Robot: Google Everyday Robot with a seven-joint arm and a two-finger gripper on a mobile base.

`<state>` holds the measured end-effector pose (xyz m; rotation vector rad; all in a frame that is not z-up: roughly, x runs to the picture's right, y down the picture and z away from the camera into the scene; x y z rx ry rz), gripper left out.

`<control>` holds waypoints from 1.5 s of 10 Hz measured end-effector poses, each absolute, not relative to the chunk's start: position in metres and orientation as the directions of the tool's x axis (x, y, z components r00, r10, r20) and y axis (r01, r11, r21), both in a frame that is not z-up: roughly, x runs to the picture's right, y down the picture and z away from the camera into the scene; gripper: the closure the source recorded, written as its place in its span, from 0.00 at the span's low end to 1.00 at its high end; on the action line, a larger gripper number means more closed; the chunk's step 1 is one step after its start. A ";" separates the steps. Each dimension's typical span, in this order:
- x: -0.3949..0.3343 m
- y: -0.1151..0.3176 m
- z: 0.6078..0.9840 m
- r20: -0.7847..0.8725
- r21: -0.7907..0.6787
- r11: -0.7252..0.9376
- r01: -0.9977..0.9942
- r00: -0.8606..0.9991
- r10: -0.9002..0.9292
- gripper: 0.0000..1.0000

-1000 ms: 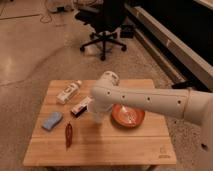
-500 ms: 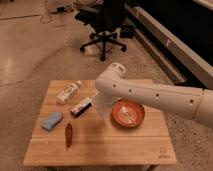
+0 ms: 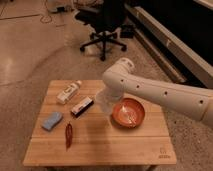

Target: Place the ceramic cup in the ceramic bowl

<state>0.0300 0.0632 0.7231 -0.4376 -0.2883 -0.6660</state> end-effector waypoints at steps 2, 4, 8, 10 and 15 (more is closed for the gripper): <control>0.031 0.065 0.728 0.393 -0.290 0.709 0.643 0.755 -0.524 0.69; 0.048 0.060 0.726 0.384 -0.301 0.730 0.613 0.779 -0.496 0.69; 0.071 0.046 0.720 0.366 -0.300 0.748 0.592 0.795 -0.483 0.69; 0.072 0.050 0.721 0.360 -0.296 0.762 0.576 0.806 -0.469 0.69; 0.109 0.050 0.720 0.355 -0.314 0.762 0.566 0.815 -0.459 0.69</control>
